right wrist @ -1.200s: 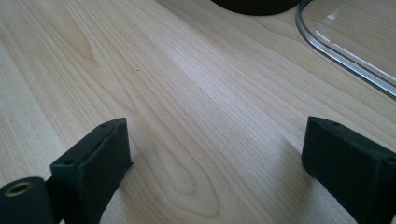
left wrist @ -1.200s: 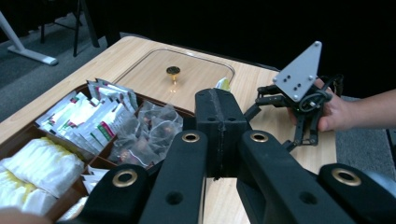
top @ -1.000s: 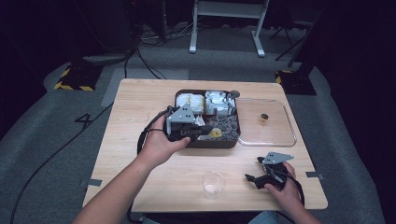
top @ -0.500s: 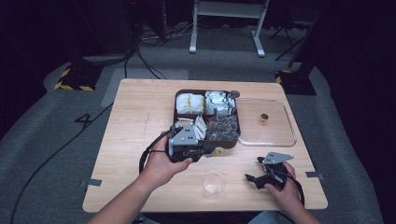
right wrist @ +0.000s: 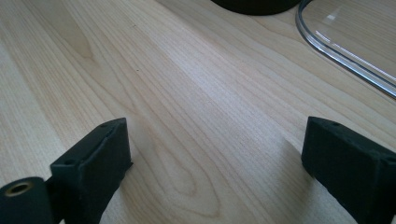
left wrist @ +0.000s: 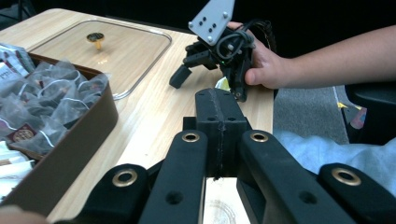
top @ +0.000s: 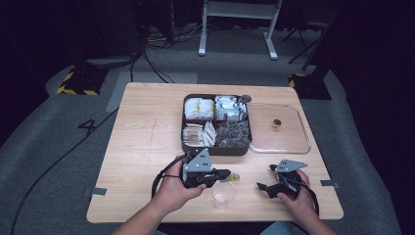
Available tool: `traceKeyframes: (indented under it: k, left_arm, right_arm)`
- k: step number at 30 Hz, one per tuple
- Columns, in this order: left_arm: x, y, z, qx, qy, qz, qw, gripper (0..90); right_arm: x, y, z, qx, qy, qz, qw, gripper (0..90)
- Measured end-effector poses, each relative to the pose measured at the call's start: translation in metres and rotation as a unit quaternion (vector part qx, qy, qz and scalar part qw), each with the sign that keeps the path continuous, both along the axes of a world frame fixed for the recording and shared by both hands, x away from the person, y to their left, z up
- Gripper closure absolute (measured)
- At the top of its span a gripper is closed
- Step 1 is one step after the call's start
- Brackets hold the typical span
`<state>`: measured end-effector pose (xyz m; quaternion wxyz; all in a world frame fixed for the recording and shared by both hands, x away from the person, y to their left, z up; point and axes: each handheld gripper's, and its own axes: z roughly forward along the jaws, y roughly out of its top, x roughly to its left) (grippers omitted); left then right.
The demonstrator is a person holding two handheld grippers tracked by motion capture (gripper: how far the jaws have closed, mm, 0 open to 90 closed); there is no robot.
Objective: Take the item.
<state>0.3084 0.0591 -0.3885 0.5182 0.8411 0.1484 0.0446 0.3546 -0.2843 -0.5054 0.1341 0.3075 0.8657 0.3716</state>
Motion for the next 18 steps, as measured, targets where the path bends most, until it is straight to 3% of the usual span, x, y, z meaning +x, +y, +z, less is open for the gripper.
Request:
traceKeyframes:
  k: [12,18]
  left_arm:
    - [-0.010,-0.002,-0.022,-0.002,0.018,-0.011,0.9998,90.0]
    - [-0.011,-0.002,-0.026,-0.004,0.023,-0.023,0.9994,90.0]
  right_arm:
    - [0.000,0.000,0.000,0.000,0.000,0.000,1.0000,8.2]
    - [0.000,0.000,0.000,0.000,0.000,0.000,1.0000,8.2]
